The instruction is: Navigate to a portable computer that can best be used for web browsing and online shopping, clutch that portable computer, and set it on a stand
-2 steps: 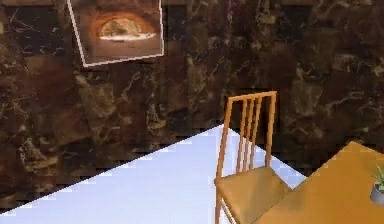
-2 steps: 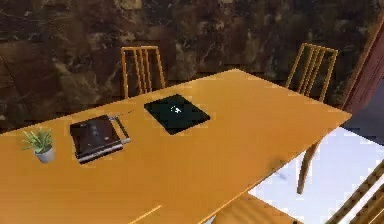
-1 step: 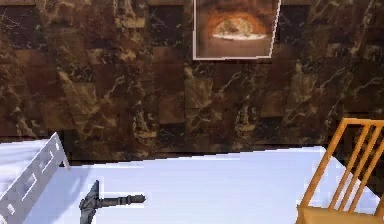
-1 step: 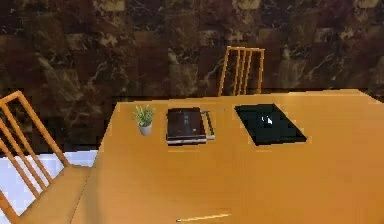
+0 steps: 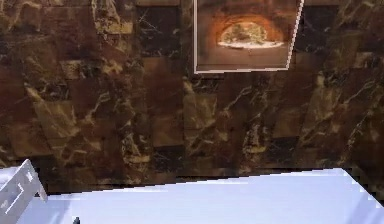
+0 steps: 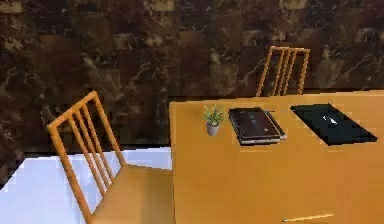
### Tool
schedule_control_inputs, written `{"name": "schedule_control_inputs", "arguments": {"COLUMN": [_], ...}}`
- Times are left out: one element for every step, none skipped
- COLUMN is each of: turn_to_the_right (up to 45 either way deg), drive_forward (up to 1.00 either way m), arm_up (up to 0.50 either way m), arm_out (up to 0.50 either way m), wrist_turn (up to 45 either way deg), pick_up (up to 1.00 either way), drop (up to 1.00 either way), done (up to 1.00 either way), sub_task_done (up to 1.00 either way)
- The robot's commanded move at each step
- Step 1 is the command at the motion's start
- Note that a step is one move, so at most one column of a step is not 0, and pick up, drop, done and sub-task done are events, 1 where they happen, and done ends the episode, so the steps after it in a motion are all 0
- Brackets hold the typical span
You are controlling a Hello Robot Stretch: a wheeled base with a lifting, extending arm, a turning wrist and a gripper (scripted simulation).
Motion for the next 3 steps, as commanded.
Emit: {"name": "schedule_control_inputs", "arguments": {"turn_to_the_right": [33.0, 0.0, 39.0], "drive_forward": [0.00, 0.75, 0.00], "arm_up": [0.00, 0.00, 0.00], "arm_out": [0.00, 0.00, 0.00], "wrist_turn": [0.0, 0.0, 0.0], "pick_up": [0.00, 0.00, 0.00], "drop": [0.00, 0.00, 0.00], "done": [0.00, 0.00, 0.00], "sub_task_done": [0.00, 0.00, 0.00]}}
